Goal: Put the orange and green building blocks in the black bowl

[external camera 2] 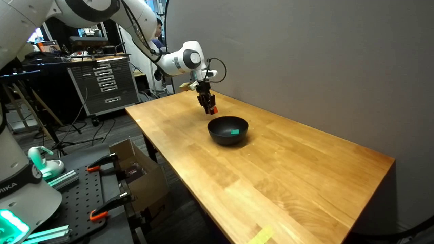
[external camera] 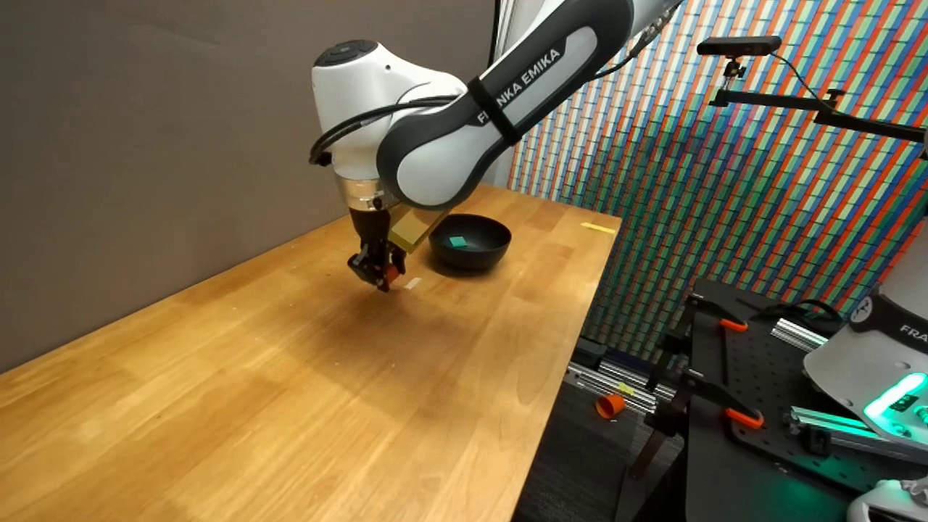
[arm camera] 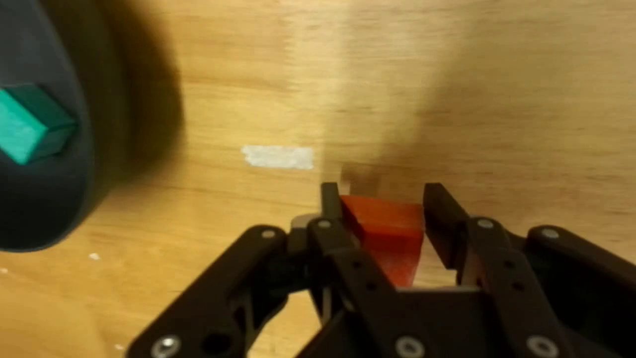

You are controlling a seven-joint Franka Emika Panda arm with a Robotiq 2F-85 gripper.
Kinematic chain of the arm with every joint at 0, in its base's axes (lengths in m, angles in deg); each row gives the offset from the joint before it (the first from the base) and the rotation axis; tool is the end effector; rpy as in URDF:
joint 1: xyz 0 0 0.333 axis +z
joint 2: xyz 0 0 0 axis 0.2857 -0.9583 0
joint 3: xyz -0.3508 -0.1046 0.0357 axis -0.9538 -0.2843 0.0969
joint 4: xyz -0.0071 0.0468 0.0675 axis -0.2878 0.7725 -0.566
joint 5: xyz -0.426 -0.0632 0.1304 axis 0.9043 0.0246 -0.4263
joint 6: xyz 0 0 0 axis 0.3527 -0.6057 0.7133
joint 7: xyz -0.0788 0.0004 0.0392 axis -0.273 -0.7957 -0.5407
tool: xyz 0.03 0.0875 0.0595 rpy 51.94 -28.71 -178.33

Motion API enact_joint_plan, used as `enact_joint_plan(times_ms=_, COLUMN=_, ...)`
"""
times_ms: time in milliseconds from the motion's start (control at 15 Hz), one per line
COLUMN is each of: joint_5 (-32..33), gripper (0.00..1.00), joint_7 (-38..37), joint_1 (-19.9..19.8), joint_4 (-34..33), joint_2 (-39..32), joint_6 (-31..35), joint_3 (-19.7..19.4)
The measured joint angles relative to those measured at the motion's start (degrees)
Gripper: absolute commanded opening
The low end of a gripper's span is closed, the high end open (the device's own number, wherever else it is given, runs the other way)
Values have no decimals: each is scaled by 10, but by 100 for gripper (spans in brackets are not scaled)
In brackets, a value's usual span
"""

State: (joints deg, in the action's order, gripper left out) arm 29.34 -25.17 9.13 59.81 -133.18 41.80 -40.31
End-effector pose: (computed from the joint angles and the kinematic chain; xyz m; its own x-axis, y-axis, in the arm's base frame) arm 0.7438 0.2783 0.1616 0.9948 0.0872 0.0535 0.0688 -0.9573 0.2809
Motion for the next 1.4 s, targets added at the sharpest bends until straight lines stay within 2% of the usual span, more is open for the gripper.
enact_joint_plan(times_ms=200, joint_5=14, gripper=20, joint_7=-36, joint_1=-1, joint_4=32, joint_2=54, joint_6=-46, joint_3=-34)
enact_joint_plan(times_ms=400, joint_5=26, gripper=20, joint_7=-80, joint_1=-8, joint_4=89, joint_2=120, joint_6=-88, joint_3=-52)
enact_joint_plan(times_ms=467, joint_5=30, gripper=70, joint_7=-93, joint_1=-13, joint_4=109, joint_2=140, joint_6=-100, joint_3=-52)
enact_joint_plan(times_ms=600, joint_5=31, gripper=78, joint_7=-111, joint_1=-26, joint_4=145, joint_2=172, joint_6=-114, joint_3=-48)
enact_joint_plan(times_ms=800, joint_5=30, gripper=100, joint_7=-123, joint_1=-49, joint_4=186, joint_2=202, joint_6=-117, joint_3=-31)
enact_joint_plan(times_ms=1067, joint_5=16, gripper=100, joint_7=-119, joint_1=-83, joint_4=220, joint_2=235, joint_6=-114, joint_3=4)
enact_joint_plan(times_ms=1267, joint_5=-40, gripper=100, joint_7=-65, joint_1=-110, joint_4=249, joint_2=282, joint_6=-113, joint_3=40)
enact_joint_plan(times_ms=1400, joint_5=-42, gripper=100, joint_7=-63, joint_1=-113, joint_4=255, joint_2=295, joint_6=-115, joint_3=45)
